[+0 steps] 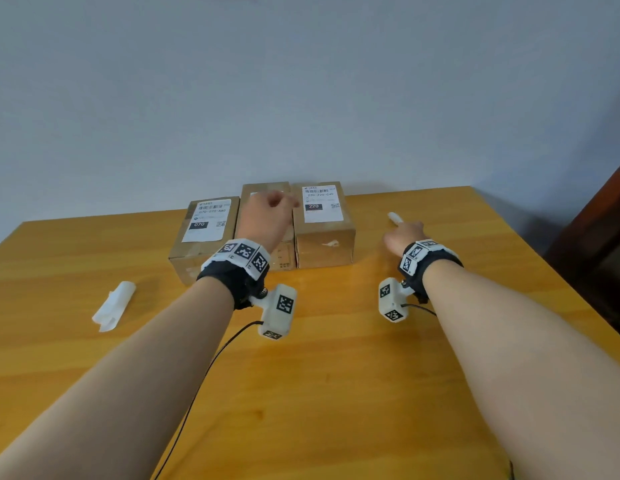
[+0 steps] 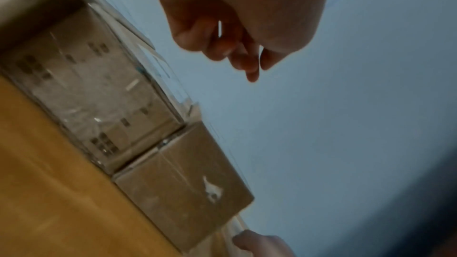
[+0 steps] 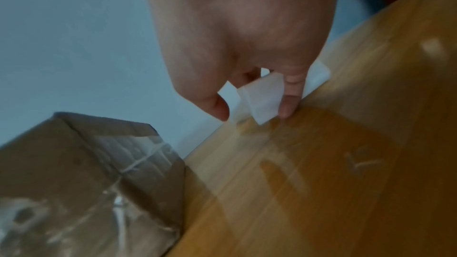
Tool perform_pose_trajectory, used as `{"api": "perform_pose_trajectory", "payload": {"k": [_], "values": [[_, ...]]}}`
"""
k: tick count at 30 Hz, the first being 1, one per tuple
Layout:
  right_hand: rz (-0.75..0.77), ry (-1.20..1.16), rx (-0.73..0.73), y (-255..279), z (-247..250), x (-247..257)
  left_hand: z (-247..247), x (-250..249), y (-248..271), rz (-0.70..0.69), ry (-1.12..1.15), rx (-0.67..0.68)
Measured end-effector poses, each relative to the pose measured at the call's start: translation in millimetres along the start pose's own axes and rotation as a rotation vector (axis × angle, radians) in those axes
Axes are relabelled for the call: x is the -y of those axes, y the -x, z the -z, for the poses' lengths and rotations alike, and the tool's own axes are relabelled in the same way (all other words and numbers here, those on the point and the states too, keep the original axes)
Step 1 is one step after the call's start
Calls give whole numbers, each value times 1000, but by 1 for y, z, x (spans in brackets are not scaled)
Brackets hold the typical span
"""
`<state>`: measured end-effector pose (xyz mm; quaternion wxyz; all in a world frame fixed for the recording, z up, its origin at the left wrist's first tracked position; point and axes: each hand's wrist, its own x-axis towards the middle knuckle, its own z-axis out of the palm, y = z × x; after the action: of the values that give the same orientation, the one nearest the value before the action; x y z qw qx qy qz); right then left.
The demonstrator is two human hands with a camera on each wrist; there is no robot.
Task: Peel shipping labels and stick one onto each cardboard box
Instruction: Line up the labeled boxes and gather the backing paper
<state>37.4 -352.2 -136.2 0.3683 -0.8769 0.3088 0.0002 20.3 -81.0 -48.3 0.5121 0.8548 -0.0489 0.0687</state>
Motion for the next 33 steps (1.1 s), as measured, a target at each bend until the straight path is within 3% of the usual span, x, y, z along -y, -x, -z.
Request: {"api": "perform_pose_trajectory", "payload": {"k": [3, 8, 12, 15, 19, 21, 24, 29, 33], "values": [[63, -129, -133, 2, -4, 8, 19, 17, -5, 17, -77, -240], [411, -304, -264, 41, -11, 50, 54, 50, -2, 222, -275, -476], [677, -287, -317, 73, -15, 76, 80, 81, 20, 522, -573, -422], [844, -249, -362, 89, -16, 86, 104, 105, 40, 684, -650, -375], [864, -275, -214, 115, -24, 97, 131, 139, 46, 922, -593, -227], [810, -293, -86, 131, -27, 100, 137, 165, 44, 903, -549, -143], [754, -287, 88, 151, -29, 101, 147, 152, 62, 875, -516, -114], [661, -168, 323, 170, -30, 95, 155, 137, 74, 724, -322, -200], [605, -77, 465, 182, -31, 86, 138, 116, 82, 616, -241, -23]]}}
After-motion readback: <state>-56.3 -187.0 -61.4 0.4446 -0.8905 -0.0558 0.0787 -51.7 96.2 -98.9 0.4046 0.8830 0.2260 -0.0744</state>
